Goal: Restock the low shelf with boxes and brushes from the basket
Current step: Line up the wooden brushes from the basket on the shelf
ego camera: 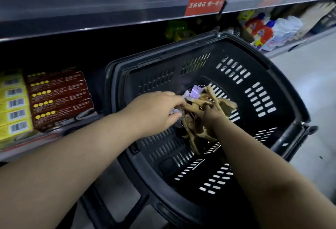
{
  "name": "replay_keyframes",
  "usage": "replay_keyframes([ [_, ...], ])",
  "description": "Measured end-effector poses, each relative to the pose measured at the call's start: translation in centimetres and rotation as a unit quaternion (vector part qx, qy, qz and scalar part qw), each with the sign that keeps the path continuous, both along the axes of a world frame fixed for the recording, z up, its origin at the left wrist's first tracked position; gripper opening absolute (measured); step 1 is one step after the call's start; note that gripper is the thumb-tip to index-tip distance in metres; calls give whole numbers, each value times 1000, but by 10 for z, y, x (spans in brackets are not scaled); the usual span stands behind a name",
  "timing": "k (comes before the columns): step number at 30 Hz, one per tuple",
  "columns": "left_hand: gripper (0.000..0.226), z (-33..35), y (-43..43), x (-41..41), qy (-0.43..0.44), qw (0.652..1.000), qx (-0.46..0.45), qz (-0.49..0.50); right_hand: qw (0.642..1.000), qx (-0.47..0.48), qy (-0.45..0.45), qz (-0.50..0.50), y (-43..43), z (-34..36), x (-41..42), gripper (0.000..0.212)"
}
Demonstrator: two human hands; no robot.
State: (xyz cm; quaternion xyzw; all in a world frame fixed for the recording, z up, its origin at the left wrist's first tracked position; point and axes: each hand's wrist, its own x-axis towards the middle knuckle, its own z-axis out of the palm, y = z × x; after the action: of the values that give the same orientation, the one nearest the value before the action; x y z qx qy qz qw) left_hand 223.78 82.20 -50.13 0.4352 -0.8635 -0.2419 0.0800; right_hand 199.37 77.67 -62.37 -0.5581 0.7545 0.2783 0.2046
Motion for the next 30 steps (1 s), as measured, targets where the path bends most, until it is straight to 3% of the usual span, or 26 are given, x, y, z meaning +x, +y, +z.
replay_keyframes([
  [5, 31, -8, -12, -3, -22, 1000, 12, 12, 997, -25, 68, -5, 0, -23, -13, 45],
  [7, 31, -11, -16, -2, -35, 999, 16, 15, 996, -27, 82, -1, -2, -28, -18, 44],
  [9, 33, -14, -19, -1, -41, 998, 33, 21, 998, 0, 62, -30, -10, -21, -18, 48],
  [11, 34, -16, -20, 1, -44, 997, 53, 29, 996, 3, -35, -83, -15, -4, -14, 47],
  [12, 34, -17, -20, 2, -41, 997, 59, 32, 983, -23, -109, -147, -22, 8, -12, 47],
  [13, 34, -17, -20, 4, -35, 997, 66, 36, 974, 8, -171, -150, -23, 20, -10, 46],
  [15, 36, -19, -20, 5, -22, 996, 74, 41, 932, -17, -251, -261, -27, 39, -4, 47],
  [20, 54, -17, -20, 7, -13, 996, 75, 49, 885, -38, -401, -234, -32, 94, 12, 29],
  [23, 62, -13, -20, 5, -11, 992, 109, 59, 842, -30, -491, -223, -20, 111, 22, 36],
  [27, 46, -6, -18, 2, 3, 979, 195, 54, 742, -17, -616, -263, -2, 106, 23, 28],
  [30, 16, -6, -14, 2, 24, 968, 244, 56, 686, -36, -660, -305, 2, 91, 23, 52],
])
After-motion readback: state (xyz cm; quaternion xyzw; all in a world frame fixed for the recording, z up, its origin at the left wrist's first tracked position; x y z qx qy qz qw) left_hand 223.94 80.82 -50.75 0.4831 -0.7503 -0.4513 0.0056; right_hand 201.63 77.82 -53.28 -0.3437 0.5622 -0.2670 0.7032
